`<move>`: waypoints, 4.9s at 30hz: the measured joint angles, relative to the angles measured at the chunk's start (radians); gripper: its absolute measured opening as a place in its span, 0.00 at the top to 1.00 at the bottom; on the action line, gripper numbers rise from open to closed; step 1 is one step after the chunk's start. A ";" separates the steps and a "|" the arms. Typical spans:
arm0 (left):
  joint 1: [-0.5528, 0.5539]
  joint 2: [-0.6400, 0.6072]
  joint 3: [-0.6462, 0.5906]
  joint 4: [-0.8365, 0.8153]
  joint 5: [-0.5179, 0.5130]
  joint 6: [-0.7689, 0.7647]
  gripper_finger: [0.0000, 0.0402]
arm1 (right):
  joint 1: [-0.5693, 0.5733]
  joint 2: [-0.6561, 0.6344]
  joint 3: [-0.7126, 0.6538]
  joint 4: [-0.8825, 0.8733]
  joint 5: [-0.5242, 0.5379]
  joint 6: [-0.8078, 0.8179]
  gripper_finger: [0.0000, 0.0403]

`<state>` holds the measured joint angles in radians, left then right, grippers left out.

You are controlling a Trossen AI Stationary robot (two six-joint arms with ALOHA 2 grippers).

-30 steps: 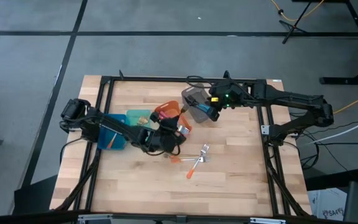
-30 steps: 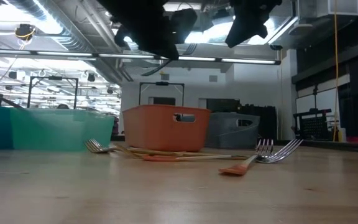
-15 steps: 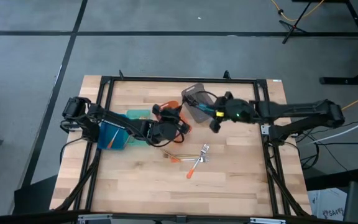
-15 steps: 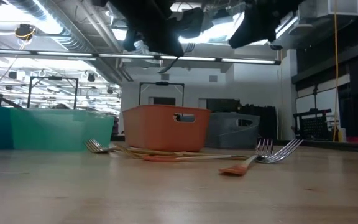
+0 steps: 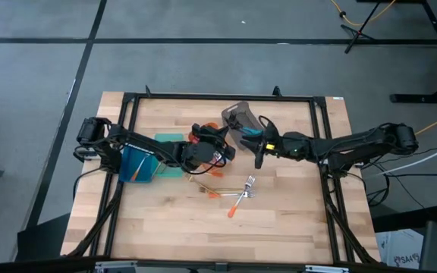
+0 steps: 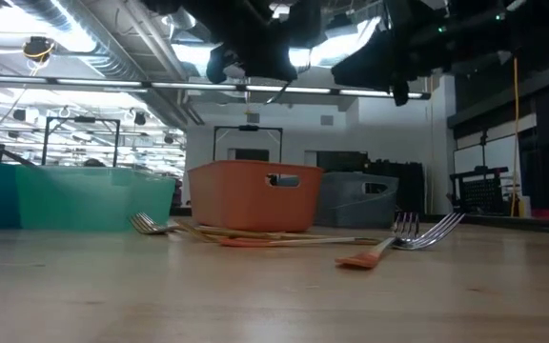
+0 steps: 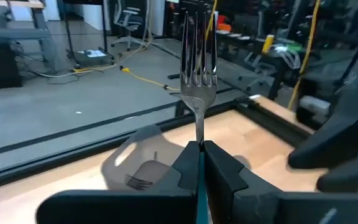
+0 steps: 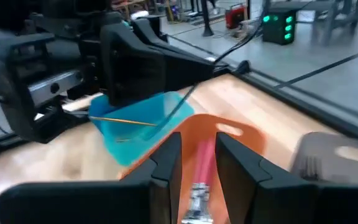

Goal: Sort silverware by color (type)
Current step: Put the blue fork into the black bin

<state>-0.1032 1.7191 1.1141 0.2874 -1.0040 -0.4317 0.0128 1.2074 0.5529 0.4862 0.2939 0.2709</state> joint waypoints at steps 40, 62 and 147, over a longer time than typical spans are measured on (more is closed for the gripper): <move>-0.005 0.000 0.000 0.145 0.083 0.076 0.99 | 0.062 0.246 0.003 0.398 -0.024 0.223 0.78; -0.022 0.000 0.000 0.143 0.054 0.100 0.99 | 0.059 0.336 0.092 0.400 -0.017 0.219 0.78; -0.043 0.000 0.000 0.179 0.061 0.068 0.99 | 0.059 0.250 0.091 0.273 0.010 0.202 0.78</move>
<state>-0.1459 1.7195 1.1141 0.4667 -0.9427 -0.3634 0.0714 1.4570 0.6437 0.7589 0.3035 0.4724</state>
